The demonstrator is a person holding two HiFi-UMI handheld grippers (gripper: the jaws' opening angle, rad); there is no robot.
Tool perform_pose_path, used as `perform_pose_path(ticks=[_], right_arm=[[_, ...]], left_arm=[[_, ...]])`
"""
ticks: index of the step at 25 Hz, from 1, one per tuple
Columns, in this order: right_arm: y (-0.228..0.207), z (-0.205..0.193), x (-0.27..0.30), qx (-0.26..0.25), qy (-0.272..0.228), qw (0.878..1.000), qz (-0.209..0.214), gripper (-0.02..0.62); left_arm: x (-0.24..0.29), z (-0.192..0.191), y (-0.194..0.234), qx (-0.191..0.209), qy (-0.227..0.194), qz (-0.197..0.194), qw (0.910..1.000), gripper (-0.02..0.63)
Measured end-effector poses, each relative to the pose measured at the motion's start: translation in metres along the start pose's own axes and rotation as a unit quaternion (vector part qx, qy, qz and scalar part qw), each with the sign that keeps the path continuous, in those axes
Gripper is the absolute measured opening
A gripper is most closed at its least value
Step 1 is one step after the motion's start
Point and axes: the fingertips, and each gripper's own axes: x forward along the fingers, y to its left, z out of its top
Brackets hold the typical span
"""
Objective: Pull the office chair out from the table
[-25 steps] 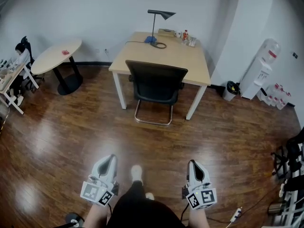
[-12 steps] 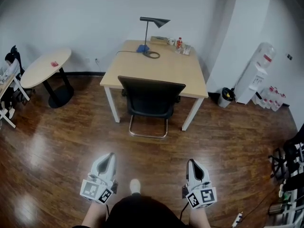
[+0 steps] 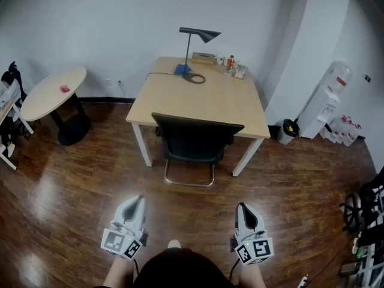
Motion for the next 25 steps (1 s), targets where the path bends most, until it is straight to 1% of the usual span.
perform_pose_path(ticks=[3,5,8,10,12,17,20,25], right_arm=[[0.005,0.001,0.025,0.018,-0.005,1.000,-0.001,0.014],[0.012,0.004,0.043,0.031,-0.011,0.999,0.006,0.014],[0.019,0.005,0.058,0.024,-0.009,1.000,0.013,0.014],[0.013,0.003,0.065,0.020,-0.007,1.000,0.005,0.014],[0.004,-0.002,0.073,0.017,-0.003,1.000,-0.003,0.014],[-0.026,-0.010,0.099,0.016,0.002,1.000,-0.014,0.014],[-0.039,-0.009,0.128,0.012,0.005,1.000,-0.002,0.014],[-0.057,-0.002,0.182,-0.012,0.010,0.999,0.036,0.018]], left_arm=[[0.014,0.000,0.021,-0.003,0.001,-0.002,1.0000,0.003],[0.025,-0.001,0.034,-0.007,0.001,0.001,1.0000,0.003],[0.040,-0.008,0.042,-0.017,0.004,-0.002,0.9998,0.003],[0.049,-0.012,0.046,-0.014,0.005,-0.003,0.9999,0.003],[0.063,-0.016,0.049,-0.014,0.008,-0.016,0.9997,0.003],[0.096,-0.015,0.059,0.000,0.002,-0.021,0.9998,0.003],[0.121,-0.013,0.067,0.013,0.000,-0.019,0.9997,0.003],[0.162,-0.012,0.087,0.028,0.003,-0.004,0.9996,0.003]])
